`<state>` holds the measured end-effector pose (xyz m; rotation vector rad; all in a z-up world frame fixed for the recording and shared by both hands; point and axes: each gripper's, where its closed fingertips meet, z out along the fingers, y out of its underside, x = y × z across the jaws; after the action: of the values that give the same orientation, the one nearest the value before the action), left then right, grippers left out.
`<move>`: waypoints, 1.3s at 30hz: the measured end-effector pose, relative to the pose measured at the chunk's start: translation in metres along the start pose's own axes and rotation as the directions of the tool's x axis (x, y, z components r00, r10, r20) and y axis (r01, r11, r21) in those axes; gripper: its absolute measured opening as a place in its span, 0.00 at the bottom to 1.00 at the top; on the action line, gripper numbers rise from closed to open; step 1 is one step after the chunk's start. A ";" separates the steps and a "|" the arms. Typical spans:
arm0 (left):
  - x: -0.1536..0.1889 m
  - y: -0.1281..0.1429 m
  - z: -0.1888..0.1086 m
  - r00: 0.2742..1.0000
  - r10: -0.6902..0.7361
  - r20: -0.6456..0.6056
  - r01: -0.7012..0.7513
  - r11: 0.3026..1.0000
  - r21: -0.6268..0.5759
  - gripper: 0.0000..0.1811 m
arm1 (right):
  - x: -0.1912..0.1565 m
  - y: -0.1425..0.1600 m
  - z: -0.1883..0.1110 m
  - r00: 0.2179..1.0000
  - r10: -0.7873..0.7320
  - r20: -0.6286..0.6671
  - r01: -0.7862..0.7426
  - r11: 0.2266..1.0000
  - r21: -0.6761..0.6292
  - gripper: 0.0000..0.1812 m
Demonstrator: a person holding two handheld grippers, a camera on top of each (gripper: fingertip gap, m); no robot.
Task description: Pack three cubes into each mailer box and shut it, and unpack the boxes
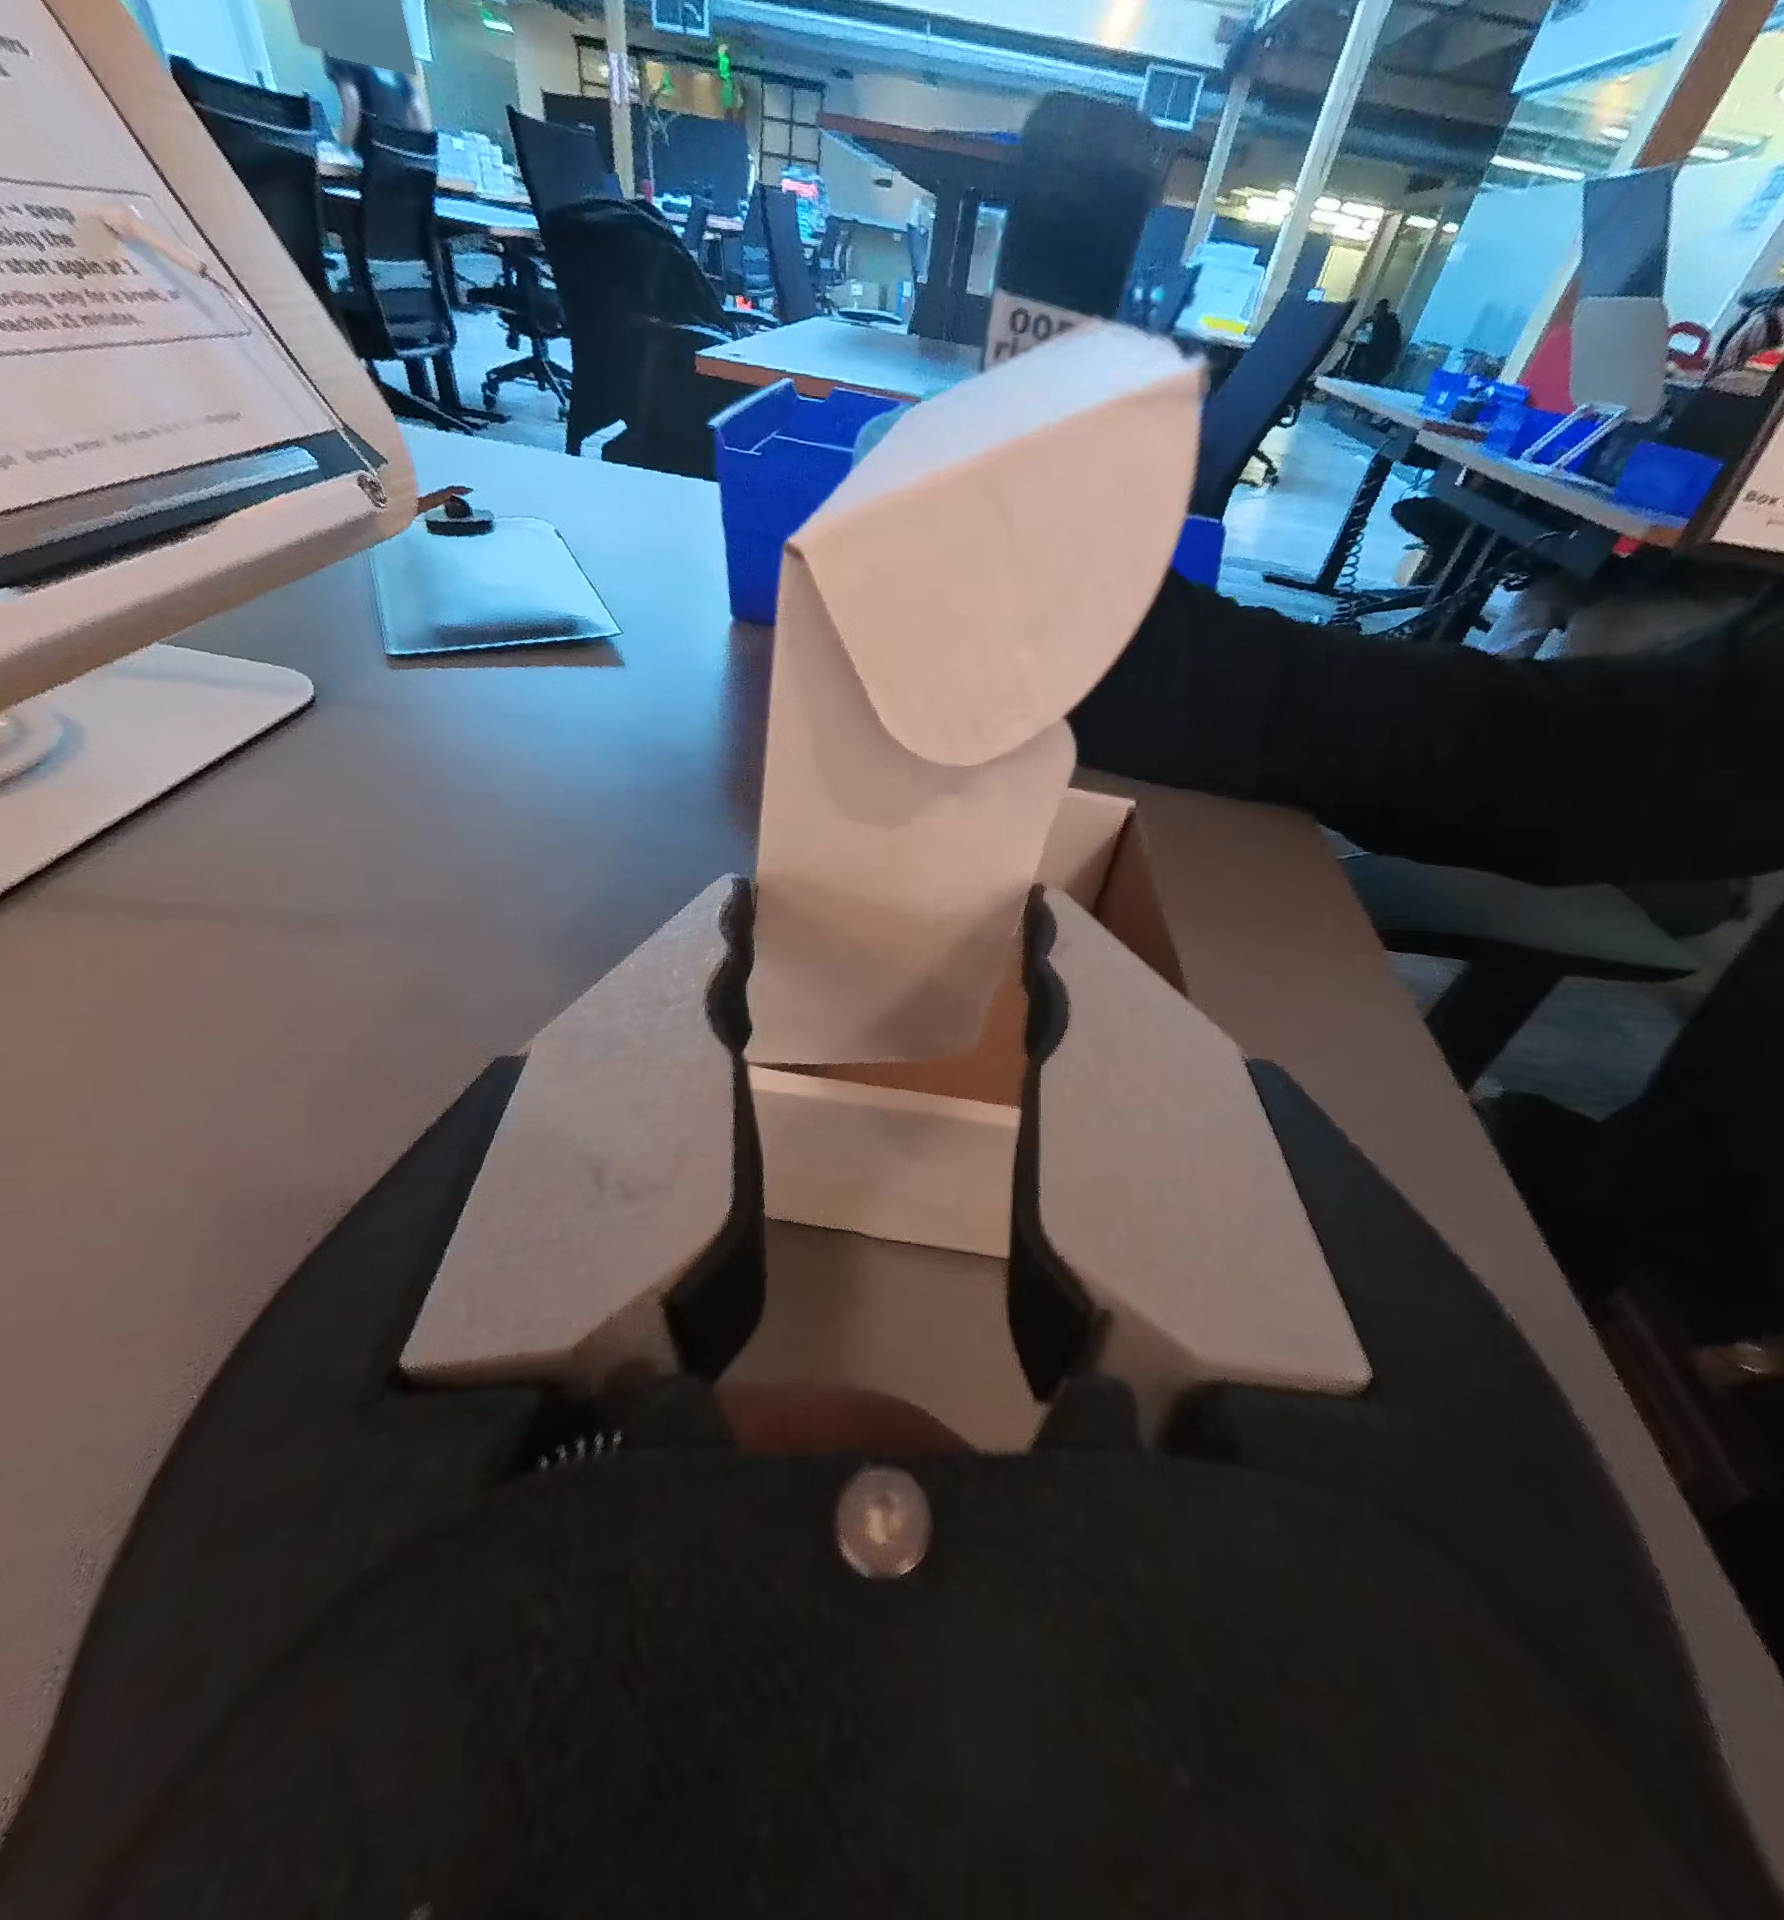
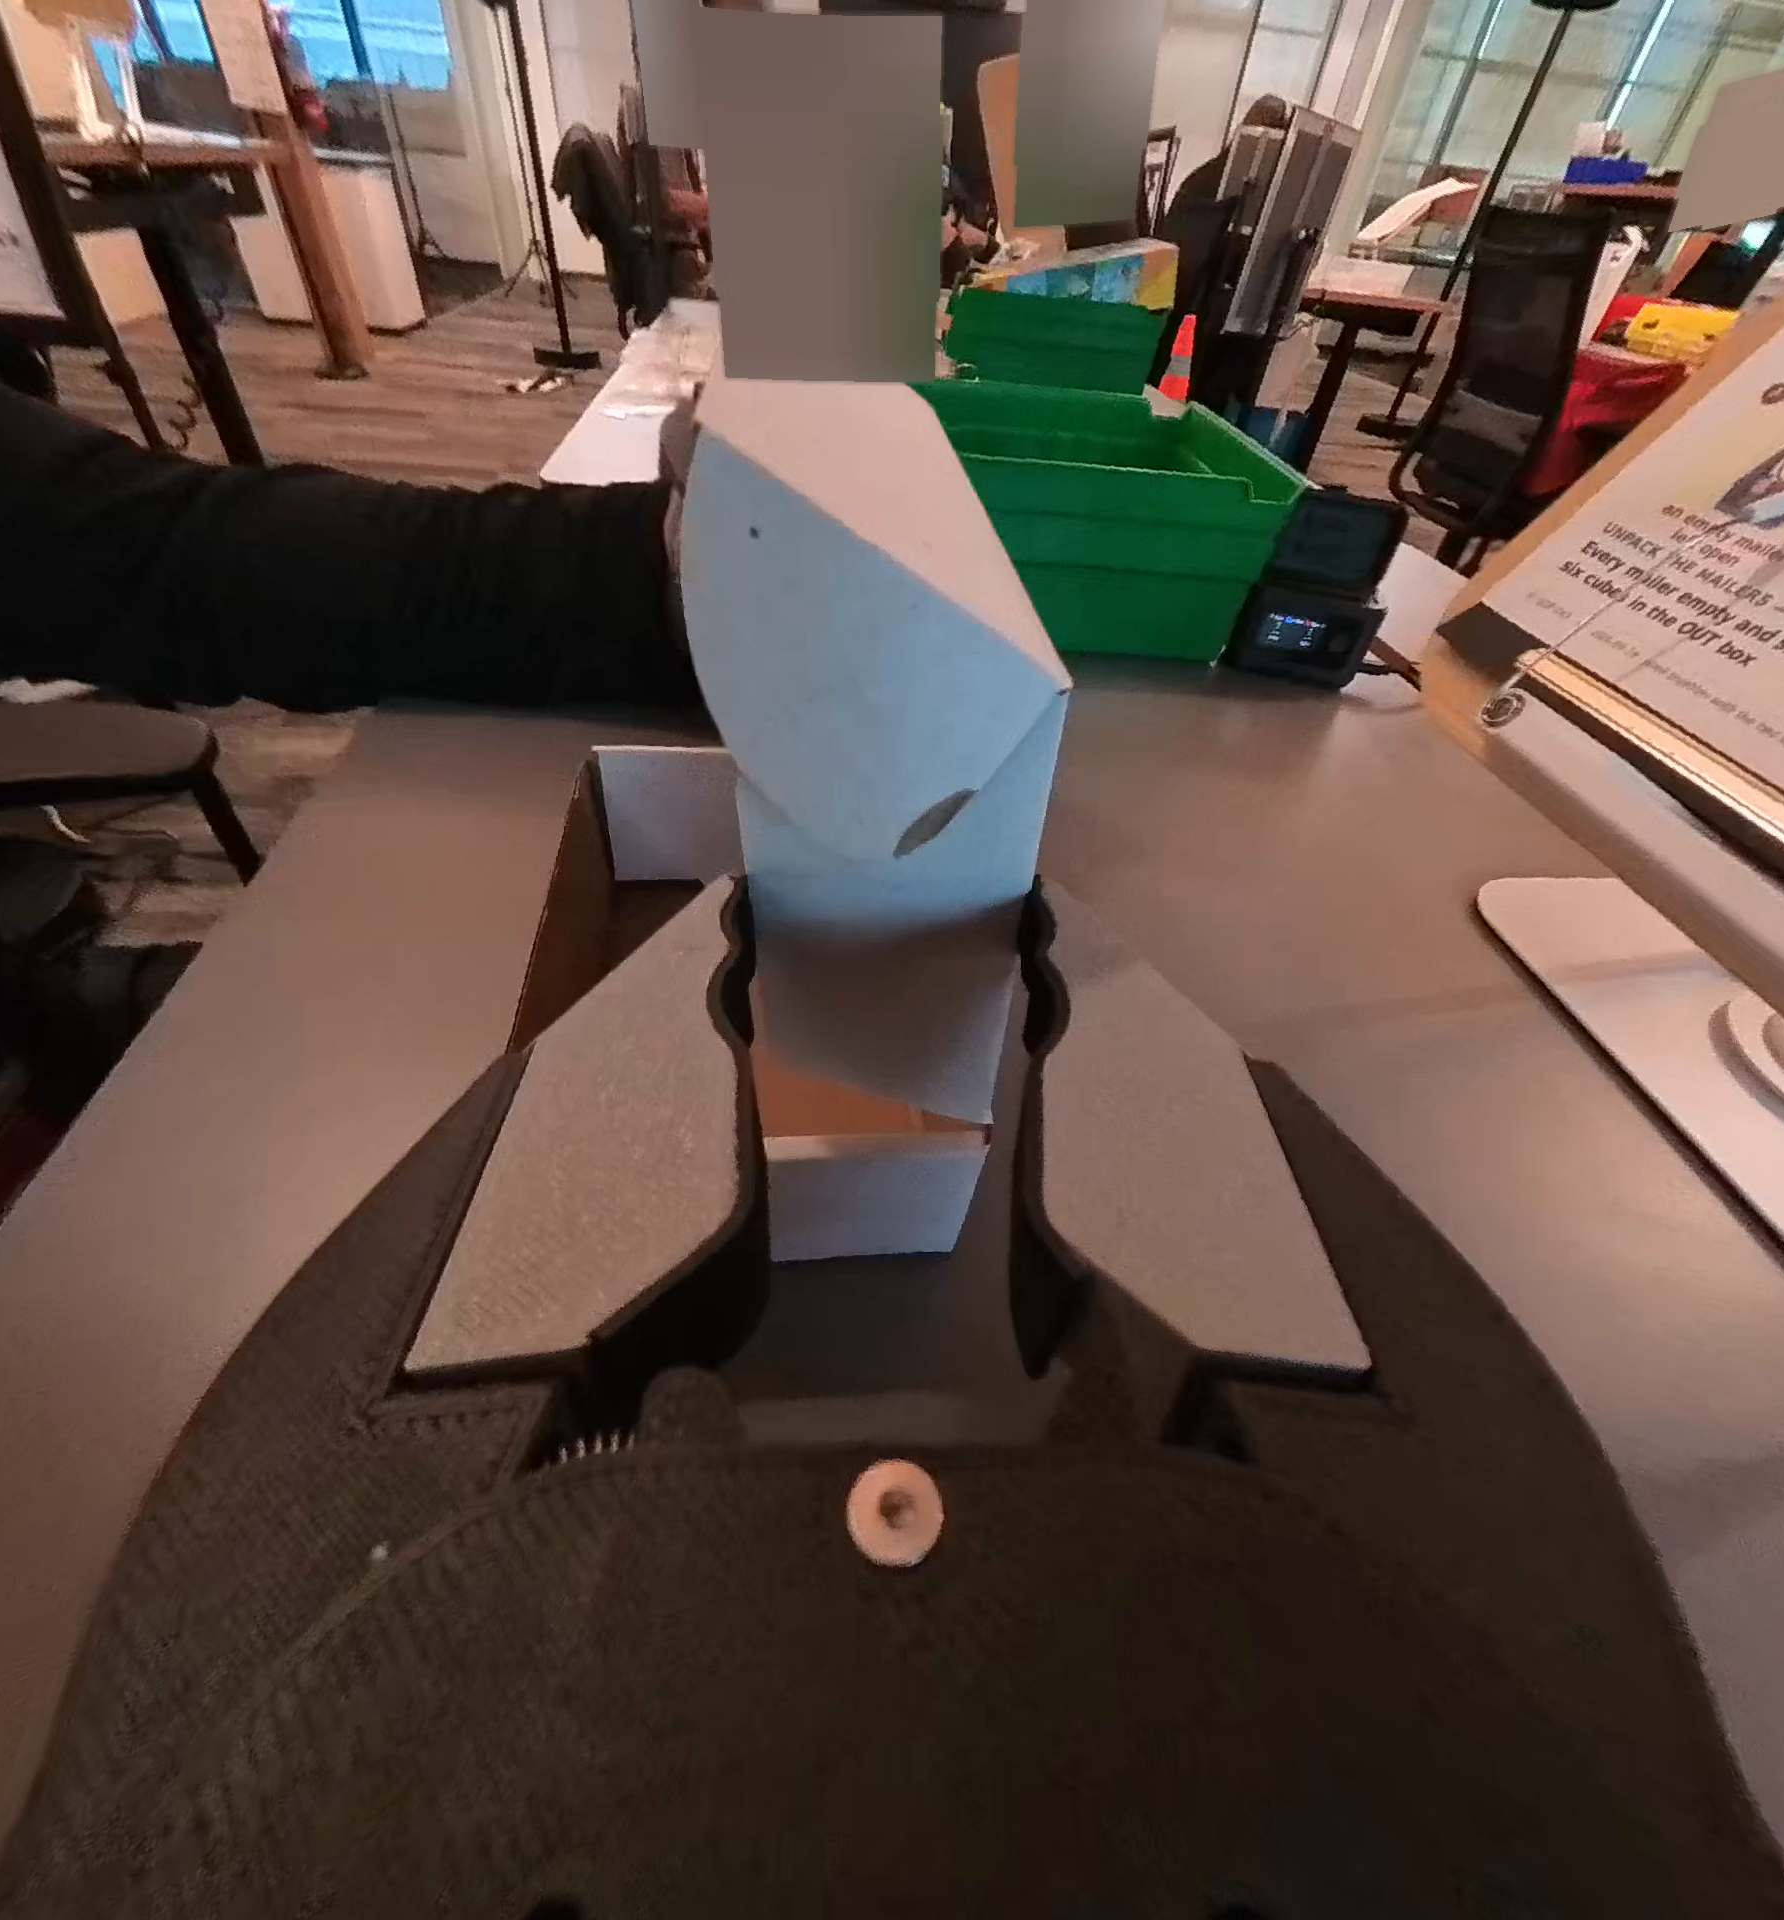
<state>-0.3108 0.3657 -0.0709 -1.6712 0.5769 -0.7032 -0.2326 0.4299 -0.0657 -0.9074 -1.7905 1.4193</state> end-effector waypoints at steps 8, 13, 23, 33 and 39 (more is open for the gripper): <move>0.016 -0.012 -0.009 0.994 -0.038 -0.107 0.045 0.997 0.060 0.32 | -0.006 0.003 -0.002 0.999 -0.040 0.015 0.041 0.999 -0.035 0.27; 0.019 -0.028 -0.021 0.988 -0.060 -0.145 0.081 0.987 0.141 0.30 | -0.009 0.003 -0.005 0.999 0.003 0.048 -0.001 1.000 -0.023 0.27; 0.018 -0.030 -0.020 0.986 -0.076 -0.149 0.099 0.983 0.153 0.29 | -0.009 -0.003 -0.010 0.997 0.038 0.068 -0.038 0.999 0.005 0.29; 0.016 -0.038 -0.025 0.985 -0.084 -0.150 0.114 0.974 0.198 0.29 | -0.015 -0.031 -0.029 0.988 0.069 0.137 -0.090 0.984 0.152 0.31; 0.019 -0.041 -0.027 0.980 -0.090 -0.176 0.127 0.969 0.212 0.29 | -0.020 -0.047 -0.043 0.977 0.080 0.199 -0.128 0.962 0.240 0.27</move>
<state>-0.3166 0.3423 -0.0244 -1.4518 0.5049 -0.9583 -0.1914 0.4271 -0.0137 -0.7642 -1.6639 1.8059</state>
